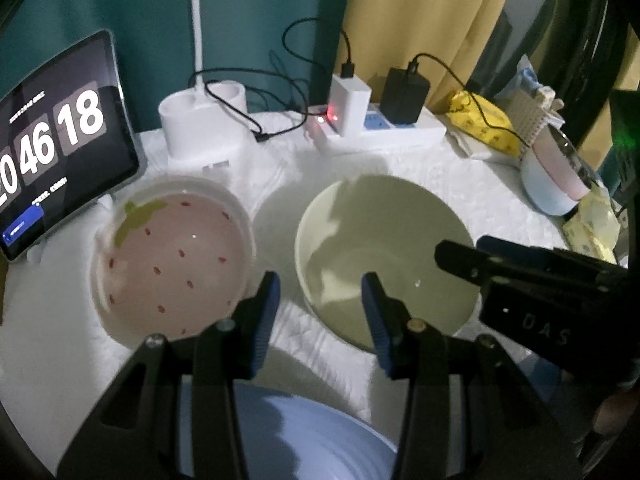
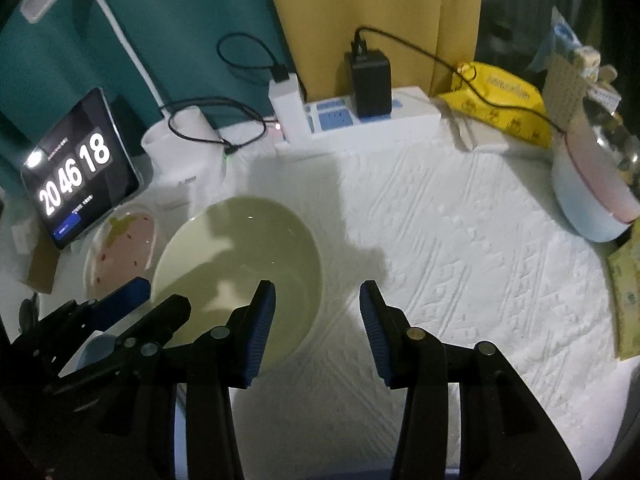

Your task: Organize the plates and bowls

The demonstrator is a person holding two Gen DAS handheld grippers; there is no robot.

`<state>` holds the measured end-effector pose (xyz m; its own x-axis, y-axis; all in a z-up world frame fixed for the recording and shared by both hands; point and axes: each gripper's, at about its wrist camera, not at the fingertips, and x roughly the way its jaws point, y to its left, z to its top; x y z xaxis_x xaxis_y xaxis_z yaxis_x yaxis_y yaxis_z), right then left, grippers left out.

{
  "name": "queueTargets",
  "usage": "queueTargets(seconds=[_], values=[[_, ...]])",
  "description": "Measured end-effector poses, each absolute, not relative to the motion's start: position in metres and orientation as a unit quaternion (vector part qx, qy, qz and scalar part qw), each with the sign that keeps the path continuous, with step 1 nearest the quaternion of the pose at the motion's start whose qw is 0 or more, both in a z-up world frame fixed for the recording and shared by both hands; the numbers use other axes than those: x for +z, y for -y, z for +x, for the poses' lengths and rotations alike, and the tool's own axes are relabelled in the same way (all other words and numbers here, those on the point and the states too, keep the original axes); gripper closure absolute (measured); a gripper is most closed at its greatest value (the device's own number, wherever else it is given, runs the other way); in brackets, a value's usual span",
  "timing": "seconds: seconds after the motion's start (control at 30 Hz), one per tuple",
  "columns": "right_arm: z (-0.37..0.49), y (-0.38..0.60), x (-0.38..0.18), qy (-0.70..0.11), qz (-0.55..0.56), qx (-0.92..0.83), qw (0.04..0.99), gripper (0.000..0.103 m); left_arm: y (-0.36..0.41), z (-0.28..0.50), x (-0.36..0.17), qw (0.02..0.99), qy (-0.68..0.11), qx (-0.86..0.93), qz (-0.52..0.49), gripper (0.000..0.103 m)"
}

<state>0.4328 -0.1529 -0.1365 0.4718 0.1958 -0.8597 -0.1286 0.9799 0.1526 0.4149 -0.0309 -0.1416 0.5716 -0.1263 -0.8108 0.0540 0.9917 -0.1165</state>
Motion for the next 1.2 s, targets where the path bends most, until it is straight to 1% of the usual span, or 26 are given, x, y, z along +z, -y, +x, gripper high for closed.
queueTargets(seconds=[0.2,0.37,0.4,0.47,0.53,0.57,0.67,0.8,1.2], values=[[0.438,0.153,-0.149,-0.514,0.046,0.109,0.850,0.058,0.033,0.424,-0.154,0.877,-0.477,-0.046,-0.037,0.059],[0.442,0.147,-0.157,-0.525,0.039,0.116,0.842,0.073,0.035,0.429,-0.161,0.872,-0.485,-0.045,-0.037,0.059],[0.442,0.145,-0.157,-0.524,0.034,0.115,0.843,0.075,0.035,0.430,-0.162,0.872,-0.486,-0.044,-0.036,0.059],[0.444,0.143,-0.159,-0.524,0.030,0.119,0.843,0.080,0.038,0.430,-0.162,0.874,-0.482,-0.045,-0.030,0.062],[0.445,0.143,-0.160,-0.524,0.028,0.118,0.843,0.082,0.039,0.429,-0.162,0.877,-0.477,-0.048,-0.029,0.063],[0.445,0.143,-0.160,-0.524,0.029,0.119,0.843,0.082,0.040,0.429,-0.162,0.878,-0.474,-0.055,-0.030,0.066],[0.445,0.143,-0.160,-0.522,0.026,0.122,0.844,0.082,0.043,0.429,-0.163,0.881,-0.470,-0.056,-0.024,0.067],[0.444,0.143,-0.159,-0.520,0.025,0.121,0.845,0.082,0.043,0.427,-0.162,0.884,-0.464,-0.057,-0.024,0.069],[0.432,0.151,-0.148,-0.506,0.038,0.123,0.853,0.090,0.039,0.413,-0.145,0.898,-0.435,-0.065,-0.025,0.071]])
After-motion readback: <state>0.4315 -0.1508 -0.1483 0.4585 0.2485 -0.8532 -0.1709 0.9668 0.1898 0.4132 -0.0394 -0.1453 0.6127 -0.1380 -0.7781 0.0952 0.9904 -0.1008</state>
